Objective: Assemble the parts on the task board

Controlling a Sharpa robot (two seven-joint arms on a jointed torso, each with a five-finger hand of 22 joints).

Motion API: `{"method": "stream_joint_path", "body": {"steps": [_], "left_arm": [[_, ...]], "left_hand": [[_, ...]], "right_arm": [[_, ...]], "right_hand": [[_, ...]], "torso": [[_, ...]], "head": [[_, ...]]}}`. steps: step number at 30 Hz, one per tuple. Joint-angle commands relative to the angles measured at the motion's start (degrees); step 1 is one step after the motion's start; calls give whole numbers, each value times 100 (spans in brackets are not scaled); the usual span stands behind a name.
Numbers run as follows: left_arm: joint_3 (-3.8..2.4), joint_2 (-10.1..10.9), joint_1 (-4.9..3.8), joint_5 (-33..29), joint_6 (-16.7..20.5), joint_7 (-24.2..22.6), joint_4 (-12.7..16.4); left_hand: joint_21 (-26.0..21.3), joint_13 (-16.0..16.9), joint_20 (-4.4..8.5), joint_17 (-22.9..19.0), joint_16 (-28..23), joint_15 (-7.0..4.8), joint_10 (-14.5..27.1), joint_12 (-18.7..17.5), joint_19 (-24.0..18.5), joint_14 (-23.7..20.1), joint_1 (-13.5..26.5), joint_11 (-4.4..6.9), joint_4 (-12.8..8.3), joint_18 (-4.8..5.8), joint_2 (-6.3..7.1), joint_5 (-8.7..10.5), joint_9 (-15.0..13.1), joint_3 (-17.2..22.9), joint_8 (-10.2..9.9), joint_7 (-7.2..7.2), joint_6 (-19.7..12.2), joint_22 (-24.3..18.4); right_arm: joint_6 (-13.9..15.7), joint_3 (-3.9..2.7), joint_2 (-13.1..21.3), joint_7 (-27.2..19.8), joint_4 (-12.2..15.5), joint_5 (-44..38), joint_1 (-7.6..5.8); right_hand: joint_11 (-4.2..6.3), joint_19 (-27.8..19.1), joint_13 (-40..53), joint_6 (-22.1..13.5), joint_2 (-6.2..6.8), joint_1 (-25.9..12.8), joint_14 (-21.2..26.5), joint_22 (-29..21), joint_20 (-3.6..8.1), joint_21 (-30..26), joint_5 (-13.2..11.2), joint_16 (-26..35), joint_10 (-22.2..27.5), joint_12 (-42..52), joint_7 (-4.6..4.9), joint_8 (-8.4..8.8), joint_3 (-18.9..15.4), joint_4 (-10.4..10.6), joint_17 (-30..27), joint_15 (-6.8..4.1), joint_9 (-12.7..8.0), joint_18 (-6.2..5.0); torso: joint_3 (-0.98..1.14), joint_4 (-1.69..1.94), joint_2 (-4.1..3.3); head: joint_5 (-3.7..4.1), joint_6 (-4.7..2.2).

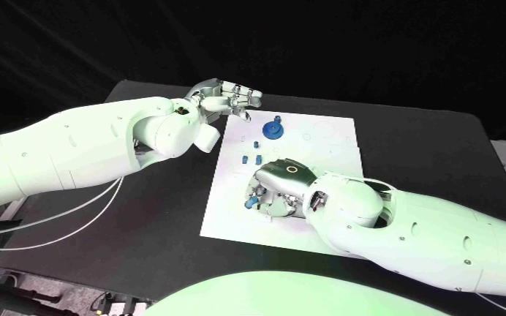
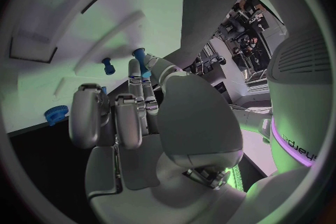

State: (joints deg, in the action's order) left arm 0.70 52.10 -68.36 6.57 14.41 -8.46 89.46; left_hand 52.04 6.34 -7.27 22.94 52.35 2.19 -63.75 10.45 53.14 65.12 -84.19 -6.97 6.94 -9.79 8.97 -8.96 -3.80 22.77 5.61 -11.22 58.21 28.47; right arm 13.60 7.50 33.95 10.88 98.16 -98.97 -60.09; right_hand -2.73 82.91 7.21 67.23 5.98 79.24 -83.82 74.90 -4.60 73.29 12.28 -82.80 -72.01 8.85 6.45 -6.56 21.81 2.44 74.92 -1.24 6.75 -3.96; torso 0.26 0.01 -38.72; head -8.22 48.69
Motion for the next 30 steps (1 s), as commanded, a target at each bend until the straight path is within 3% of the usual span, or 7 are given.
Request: {"method": "stream_joint_path", "body": {"steps": [1,14,21,30], "left_arm": [[-3,-6,-2,19,-92,-15,3],[-3,4,-2,19,-93,-6,8],[-3,6,-3,19,-87,-1,13],[-3,14,-3,19,-86,7,18]], "left_hand": [[-42,9,-39,-10,-30,20,23,26,7,-13,8,1,-16,-78,-48,1,-3,-33,-12,0,-34,-7],[-42,9,-39,-10,-30,20,23,26,7,-13,8,1,-16,-78,-48,1,-3,-33,-12,0,-34,-7],[-42,9,-39,-10,-30,20,23,26,7,-13,8,1,-16,-78,-48,1,-3,-33,-12,0,-34,-7],[-42,9,-39,-10,-30,20,23,26,7,-13,8,1,-16,-78,-48,1,-3,-33,-12,0,-34,-7]], "right_arm": [[-161,6,15,36,33,-82,12],[-189,6,-12,113,6,-115,16],[-265,11,-102,247,-82,-125,16],[-244,21,-152,282,-117,-161,19]], "right_hand": [[-5,19,-1,39,-43,-33,-379,903,4,-21,37,-10,40,-38,-4,-18,32,12,264,-25,5,48],[-12,11,-5,24,-29,-58,-375,900,0,-40,39,-3,44,-59,4,-8,28,14,249,-18,9,45],[-133,-33,-46,-357,106,-230,-366,877,-62,-147,52,4,222,-203,163,226,-18,80,223,77,-62,31],[-126,-32,-39,-531,144,-251,-363,883,-84,-152,48,3,212,-207,137,299,-20,85,215,82,-98,27]], "torso": [[-1,-1,0],[-5,3,0],[-5,2,3],[-1,3,1]], "head": [[-3,8],[4,7],[12,9],[20,11]]}}
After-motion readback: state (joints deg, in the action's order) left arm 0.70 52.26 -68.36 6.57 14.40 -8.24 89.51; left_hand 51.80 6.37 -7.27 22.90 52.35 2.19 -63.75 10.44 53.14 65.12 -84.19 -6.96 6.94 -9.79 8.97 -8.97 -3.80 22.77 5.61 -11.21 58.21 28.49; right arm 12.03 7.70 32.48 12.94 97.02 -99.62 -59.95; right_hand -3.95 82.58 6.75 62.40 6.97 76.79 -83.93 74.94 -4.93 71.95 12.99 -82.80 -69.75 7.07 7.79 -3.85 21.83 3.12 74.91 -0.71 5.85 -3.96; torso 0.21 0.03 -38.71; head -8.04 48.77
